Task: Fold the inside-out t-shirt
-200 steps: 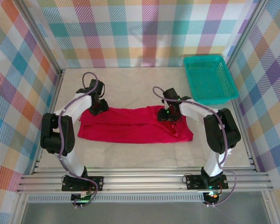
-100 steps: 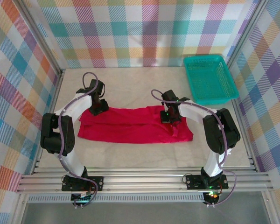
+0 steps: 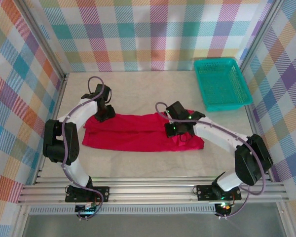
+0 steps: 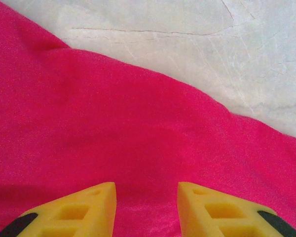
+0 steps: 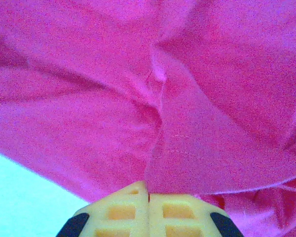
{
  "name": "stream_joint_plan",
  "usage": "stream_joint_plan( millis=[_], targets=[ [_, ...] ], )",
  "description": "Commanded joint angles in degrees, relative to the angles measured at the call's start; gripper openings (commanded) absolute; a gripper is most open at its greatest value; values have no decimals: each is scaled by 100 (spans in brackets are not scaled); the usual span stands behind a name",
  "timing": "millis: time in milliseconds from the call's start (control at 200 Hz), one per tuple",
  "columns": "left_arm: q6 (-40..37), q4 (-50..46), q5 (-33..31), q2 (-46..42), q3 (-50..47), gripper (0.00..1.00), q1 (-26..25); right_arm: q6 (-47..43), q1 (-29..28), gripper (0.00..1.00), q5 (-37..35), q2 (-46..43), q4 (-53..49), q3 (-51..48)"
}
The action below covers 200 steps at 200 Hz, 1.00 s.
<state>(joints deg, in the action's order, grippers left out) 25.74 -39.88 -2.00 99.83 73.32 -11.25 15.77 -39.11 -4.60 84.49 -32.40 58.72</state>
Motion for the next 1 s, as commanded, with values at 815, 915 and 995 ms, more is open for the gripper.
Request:
stream_joint_plan(
  millis=[815, 915, 995],
  targets=[
    [-127, -73, 45, 169, 175, 37, -159, 1248, 616, 62, 182, -522, -635, -474],
    [-123, -49, 107, 343, 245, 37, -147, 1322, 1083, 63, 814, -392, -400, -501],
    [-63, 29, 242, 443, 279, 37, -132, 1393, 1125, 66, 1204, -217, -267, -401]
  ],
)
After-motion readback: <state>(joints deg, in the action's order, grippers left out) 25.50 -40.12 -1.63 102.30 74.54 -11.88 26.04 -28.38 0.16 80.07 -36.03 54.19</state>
